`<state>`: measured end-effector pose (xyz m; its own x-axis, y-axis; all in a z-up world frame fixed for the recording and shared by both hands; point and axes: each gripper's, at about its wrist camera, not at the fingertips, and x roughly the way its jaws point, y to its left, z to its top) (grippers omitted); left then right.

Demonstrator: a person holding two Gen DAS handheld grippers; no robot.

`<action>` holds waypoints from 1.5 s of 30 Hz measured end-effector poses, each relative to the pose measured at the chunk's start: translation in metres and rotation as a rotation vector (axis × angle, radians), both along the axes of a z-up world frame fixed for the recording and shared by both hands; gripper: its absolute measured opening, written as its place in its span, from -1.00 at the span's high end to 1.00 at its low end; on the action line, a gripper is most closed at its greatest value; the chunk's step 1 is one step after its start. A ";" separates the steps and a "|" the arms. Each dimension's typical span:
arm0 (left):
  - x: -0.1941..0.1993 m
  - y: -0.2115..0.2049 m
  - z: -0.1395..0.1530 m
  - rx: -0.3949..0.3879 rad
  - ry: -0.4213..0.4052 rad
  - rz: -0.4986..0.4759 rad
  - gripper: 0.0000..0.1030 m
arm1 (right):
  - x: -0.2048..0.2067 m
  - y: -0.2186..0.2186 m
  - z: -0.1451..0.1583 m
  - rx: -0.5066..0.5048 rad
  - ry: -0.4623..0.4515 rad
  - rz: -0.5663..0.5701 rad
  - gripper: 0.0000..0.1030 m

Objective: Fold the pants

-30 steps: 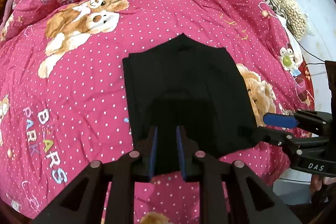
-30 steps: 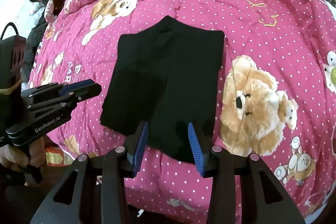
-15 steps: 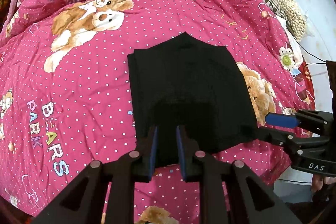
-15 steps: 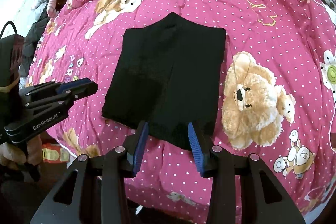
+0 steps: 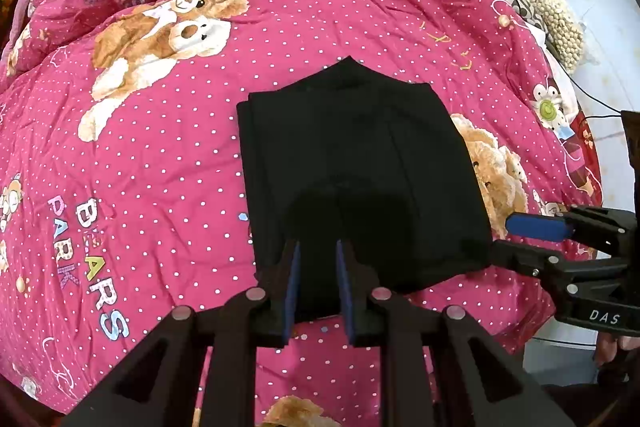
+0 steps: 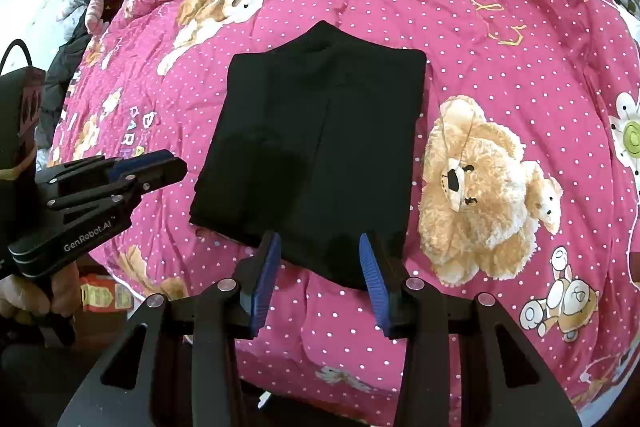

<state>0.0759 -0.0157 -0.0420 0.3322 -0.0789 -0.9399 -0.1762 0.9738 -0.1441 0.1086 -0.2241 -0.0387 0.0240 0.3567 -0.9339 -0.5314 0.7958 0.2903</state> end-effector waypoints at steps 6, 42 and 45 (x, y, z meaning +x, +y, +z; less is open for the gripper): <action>0.003 -0.001 -0.001 0.001 0.005 -0.004 0.61 | 0.003 0.000 -0.003 0.001 0.012 -0.001 0.19; 0.006 -0.001 -0.004 -0.015 0.006 -0.009 0.45 | 0.003 0.006 0.001 -0.004 -0.004 0.011 0.19; 0.007 0.000 -0.005 -0.018 0.007 -0.009 0.42 | 0.003 0.007 0.001 -0.013 -0.009 0.013 0.19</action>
